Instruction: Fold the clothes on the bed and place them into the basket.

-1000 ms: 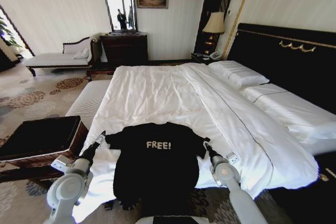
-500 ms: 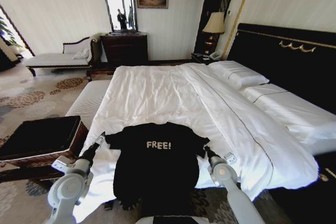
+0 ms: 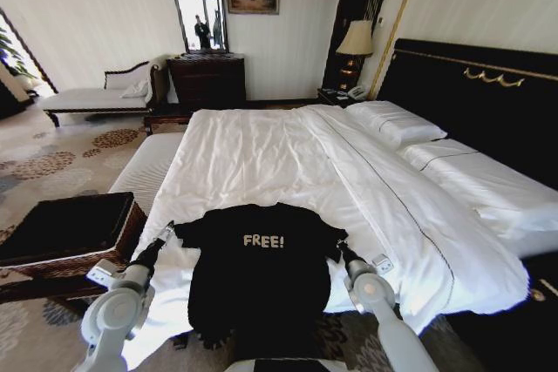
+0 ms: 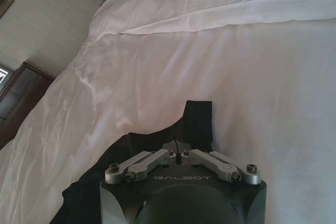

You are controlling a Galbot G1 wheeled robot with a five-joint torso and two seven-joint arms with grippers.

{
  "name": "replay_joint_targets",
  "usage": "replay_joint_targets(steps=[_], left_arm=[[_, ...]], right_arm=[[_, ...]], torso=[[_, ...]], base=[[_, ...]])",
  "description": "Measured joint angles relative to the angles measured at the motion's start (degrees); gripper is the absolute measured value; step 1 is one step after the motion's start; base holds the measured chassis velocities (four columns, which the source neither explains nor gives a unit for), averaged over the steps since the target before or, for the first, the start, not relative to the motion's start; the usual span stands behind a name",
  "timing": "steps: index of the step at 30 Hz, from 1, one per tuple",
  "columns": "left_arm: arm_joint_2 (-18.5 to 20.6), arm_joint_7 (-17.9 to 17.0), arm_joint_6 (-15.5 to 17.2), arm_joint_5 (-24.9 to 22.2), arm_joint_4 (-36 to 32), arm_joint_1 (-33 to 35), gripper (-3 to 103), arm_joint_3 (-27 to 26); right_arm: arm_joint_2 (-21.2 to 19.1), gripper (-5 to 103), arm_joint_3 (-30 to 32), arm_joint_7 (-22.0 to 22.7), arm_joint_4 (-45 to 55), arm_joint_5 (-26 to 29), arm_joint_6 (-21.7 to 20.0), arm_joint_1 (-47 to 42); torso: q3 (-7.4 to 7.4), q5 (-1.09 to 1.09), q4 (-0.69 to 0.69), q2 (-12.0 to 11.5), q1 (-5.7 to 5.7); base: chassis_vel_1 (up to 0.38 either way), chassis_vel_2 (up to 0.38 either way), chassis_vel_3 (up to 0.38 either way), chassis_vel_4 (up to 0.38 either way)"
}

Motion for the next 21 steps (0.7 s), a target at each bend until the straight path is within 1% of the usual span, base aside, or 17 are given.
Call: replay_joint_targets(steps=[5,8,10,11,13,15,16,17,19,21], left_arm=[[0.05,-0.11,-0.03,0.09,0.27,-0.07,100,-0.04],[0.11,-0.2,-0.03,0.16,0.29,-0.09,100,-0.21],[0.13,-0.2,-0.03,0.17,0.28,-0.08,100,-0.25],[0.2,-0.21,-0.03,0.17,0.28,-0.06,100,-0.33],[0.35,-0.22,-0.03,0.23,0.58,-0.06,100,-0.56],[0.36,-0.23,-0.03,0.25,0.73,-0.09,100,-0.59],[0.36,-0.24,-0.04,0.3,0.97,-0.16,100,-0.6],[0.23,-0.24,-0.06,0.49,1.24,-0.36,100,-0.51],[0.13,-0.24,-0.06,0.61,1.35,-0.46,100,-0.37],[-0.15,-0.24,-0.06,0.91,1.53,-0.71,100,-0.08]], right_arm=[[-0.19,0,-2.18,-1.22,0.29,-0.28,0.63,1.95],[0.1,0,-3.12,-1.64,-0.58,-2.91,1.18,3.18],[0.18,0,-2.94,-1.45,-0.75,-2.98,1.18,3.22],[0.23,-3,-2.58,-1.23,-0.93,-2.93,1.19,3.21],[-0.05,7,-1.37,-1.09,-1.57,-2.55,1.19,2.68],[-0.2,7,-1.15,-1.09,-1.78,-2.48,1.19,2.54],[-0.57,12,-0.82,-1.13,-2.25,-2.18,1.19,2.33],[-0.91,23,-0.64,-1.21,-2.83,-1.81,1.19,2.2],[-0.99,23,-0.62,-1.27,-3.13,-1.68,1.18,2.21],[-1.01,33,-0.63,-1.39,-3.89,-1.42,1.15,2.43]], torso=[[0.0,0.0,0.01,0.0,0.0],[0.0,0.0,0.02,0.0,0.0],[0.0,0.0,0.02,0.0,0.0],[0.0,0.0,0.01,0.0,0.0],[0.0,0.0,0.0,0.0,0.0],[0.0,0.0,0.0,0.0,0.0],[0.0,0.0,0.0,0.0,0.0],[0.0,0.01,0.0,0.0,0.0],[0.0,0.0,0.0,0.0,0.0],[0.0,0.01,0.0,0.0,0.0]], base=[[0.0,0.0,0.0,0.0],[0.0,0.0,0.0,0.0],[0.0,0.0,0.0,0.0],[0.0,0.0,0.0,0.0],[0.0,0.0,0.0,0.0],[0.0,0.0,0.0,0.0],[0.0,0.0,0.0,0.0],[0.0,0.0,0.0,0.0],[0.0,0.0,0.0,0.0],[0.0,0.0,0.0,0.0]])
